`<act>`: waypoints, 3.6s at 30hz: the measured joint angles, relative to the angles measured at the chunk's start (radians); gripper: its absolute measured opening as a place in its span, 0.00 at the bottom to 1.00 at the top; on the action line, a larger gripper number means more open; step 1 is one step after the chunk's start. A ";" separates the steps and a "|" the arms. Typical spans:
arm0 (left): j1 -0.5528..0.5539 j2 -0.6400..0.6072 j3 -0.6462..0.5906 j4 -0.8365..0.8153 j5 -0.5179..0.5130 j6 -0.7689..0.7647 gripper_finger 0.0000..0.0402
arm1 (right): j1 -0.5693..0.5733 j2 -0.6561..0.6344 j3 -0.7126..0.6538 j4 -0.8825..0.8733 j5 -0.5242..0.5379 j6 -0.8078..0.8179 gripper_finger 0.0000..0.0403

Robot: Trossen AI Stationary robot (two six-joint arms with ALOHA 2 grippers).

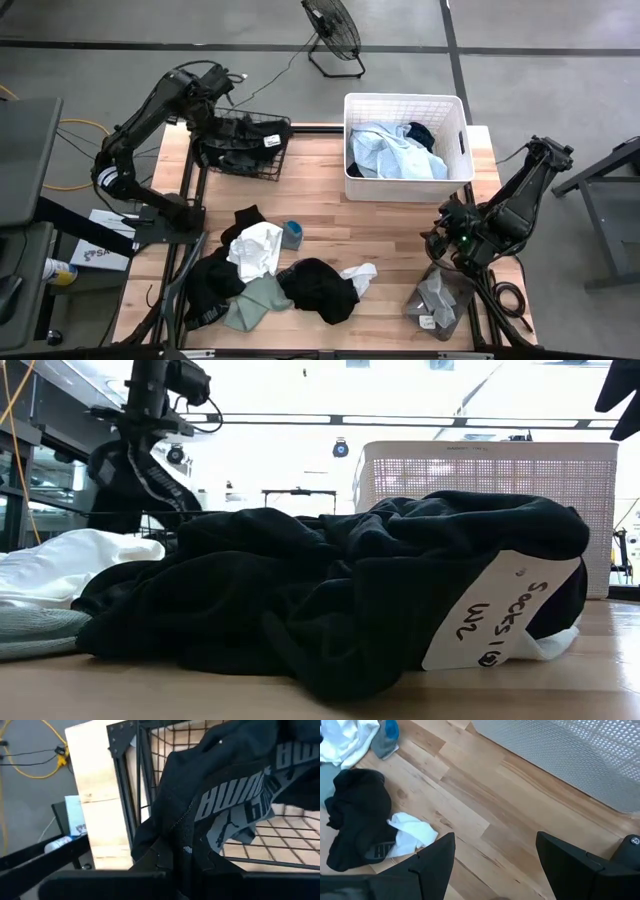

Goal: Pick & Place Cloths
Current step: Put the top black boxer shorts into the black wire basket, then put the white boxer shorts into the black wire basket

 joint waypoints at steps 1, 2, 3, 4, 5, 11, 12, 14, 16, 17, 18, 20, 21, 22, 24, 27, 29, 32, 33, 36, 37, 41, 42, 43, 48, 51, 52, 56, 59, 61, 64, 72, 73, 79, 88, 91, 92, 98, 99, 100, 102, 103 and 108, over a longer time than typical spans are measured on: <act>-0.001 0.002 -0.004 -0.003 -0.003 -0.005 0.02 | 0.000 0.000 0.000 -0.001 0.000 0.006 0.67; -0.006 0.004 -0.005 -0.003 -0.003 -0.014 0.02 | 0.000 0.000 0.000 -0.001 0.000 0.012 0.67; -0.014 0.004 -0.004 0.001 -0.005 -0.020 0.02 | 0.000 0.000 0.000 -0.002 0.000 0.021 0.67; -0.019 0.003 -0.002 0.000 -0.005 -0.022 0.02 | 0.000 0.000 0.000 -0.002 0.000 0.027 0.67; -0.021 0.002 -0.002 -0.002 -0.005 -0.022 0.02 | 0.000 0.000 0.000 -0.002 0.002 0.031 0.67; -0.020 0.002 -0.002 0.006 0.062 -0.023 0.02 | 0.000 0.000 0.000 -0.002 0.011 0.039 0.67; -0.020 0.002 -0.002 0.025 0.077 -0.023 0.02 | 0.000 0.000 0.000 -0.002 0.016 0.039 0.67; -0.026 0.002 -0.002 0.075 0.115 -0.023 0.02 | 0.000 0.000 0.000 -0.002 0.020 0.044 0.67; -0.036 0.002 -0.002 0.130 0.143 -0.023 0.03 | 0.000 0.000 0.000 -0.002 0.020 0.046 0.67; -0.041 0.002 -0.002 0.159 0.154 -0.023 0.03 | 0.000 0.000 0.000 -0.002 0.020 0.046 0.67; -0.042 0.003 -0.001 0.180 0.160 -0.022 0.03 | 0.000 0.000 0.000 -0.002 0.020 0.046 0.67; -0.042 0.007 -0.001 0.198 0.175 -0.022 0.03 | 0.000 0.000 0.000 -0.002 0.020 0.046 0.67; -0.042 0.014 -0.001 0.204 0.176 -0.023 0.03 | 0.000 0.000 0.000 -0.002 0.020 0.046 0.67; -0.046 0.023 -0.001 0.214 0.179 -0.025 0.02 | 0.000 0.000 0.000 -0.002 0.020 0.046 0.67; -0.049 0.049 -0.001 0.227 0.182 -0.026 0.02 | 0.000 0.000 0.000 -0.002 0.021 0.046 0.67; -0.055 0.091 -0.001 0.254 0.189 -0.022 0.02 | 0.000 0.000 0.000 -0.002 0.024 0.046 0.67; -0.055 0.126 -0.001 0.266 0.199 -0.021 0.02 | 0.000 0.000 0.000 -0.002 0.025 0.046 0.67; -0.063 0.178 -0.001 0.266 0.206 -0.020 0.02 | 0.000 0.000 0.000 -0.002 0.025 0.046 0.67; -0.067 0.196 -0.001 0.263 0.205 -0.017 0.02 | 0.000 0.000 0.000 -0.002 0.025 0.046 0.67; -0.069 0.244 -0.001 0.259 0.209 0.005 0.02 | 0.000 0.000 0.000 -0.002 0.025 0.052 0.67; -0.069 0.259 -0.001 0.260 0.209 0.007 0.02 | 0.000 0.000 0.000 -0.001 0.025 0.054 0.67; -0.068 0.317 -0.001 0.259 0.197 0.010 0.02 | 0.000 0.000 0.000 -0.001 0.025 0.054 0.67; -0.068 0.329 -0.001 0.257 0.191 0.013 0.02 | 0.000 0.000 0.000 -0.001 0.025 0.054 0.67; -0.068 0.341 -0.001 0.254 0.185 0.017 0.02 | 0.000 0.000 0.000 -0.001 0.025 0.054 0.67; -0.066 0.362 -0.069 0.302 0.174 0.022 0.02 | 0.000 0.000 0.000 -0.001 0.025 0.055 0.67; -0.066 0.363 -0.146 0.362 0.173 0.011 0.02 | 0.000 0.000 0.000 -0.001 0.025 0.058 0.67; -0.066 0.363 -0.171 0.387 0.173 0.009 0.02 | 0.000 0.000 0.000 -0.001 0.025 0.058 0.67; -0.065 0.363 -0.260 0.478 0.173 0.005 0.02 | 0.000 0.000 0.000 0.000 0.025 0.058 0.67; -0.065 0.363 -0.306 0.530 0.181 -0.018 0.02 | 0.000 0.000 0.000 0.000 0.025 0.058 0.67; -0.065 0.363 -0.324 0.547 0.182 -0.023 0.02 | 0.000 0.000 0.000 0.000 0.024 0.058 0.67; -0.065 0.363 -0.327 0.553 0.182 -0.021 0.03 | 0.000 0.000 0.000 0.000 0.022 0.058 0.67; -0.066 0.360 -0.325 0.550 0.194 0.006 0.19 | 0.000 0.000 0.000 0.006 0.020 0.058 0.67; -0.066 0.360 -0.320 0.534 0.196 0.011 0.25 | 0.000 0.000 0.000 0.006 0.020 0.058 0.67; -0.066 0.359 -0.227 0.421 0.204 0.035 0.56 | 0.000 0.000 0.000 0.006 0.020 0.056 0.67; -0.066 0.359 -0.026 0.247 0.201 0.042 0.74 | 0.000 0.000 0.000 0.006 0.020 0.054 0.67; -0.066 0.359 0.022 0.196 0.200 0.042 0.74 | 0.000 0.000 0.000 0.006 0.020 0.054 0.67; -0.066 0.359 0.040 0.175 0.200 0.043 0.74 | 0.000 0.000 0.000 0.006 0.020 0.053 0.67; -0.091 0.322 0.139 0.087 0.203 0.051 0.74 | 0.000 0.000 0.000 0.007 0.019 0.051 0.67; -0.102 0.306 0.148 0.080 0.203 0.049 0.74 | 0.000 0.000 0.000 0.007 0.018 0.049 0.67; -0.113 0.288 0.153 0.071 0.203 0.041 0.74 | 0.000 0.000 0.000 0.007 0.016 0.046 0.67; -0.141 0.248 0.152 0.063 0.203 0.028 0.74 | 0.000 0.000 0.000 0.007 0.015 0.046 0.67; -0.156 0.229 0.152 0.059 0.206 0.022 0.74 | 0.000 0.000 0.000 0.007 0.015 0.046 0.67; -0.276 0.148 0.151 0.031 0.236 0.010 0.74 | 0.000 0.000 0.000 0.009 0.015 0.021 0.67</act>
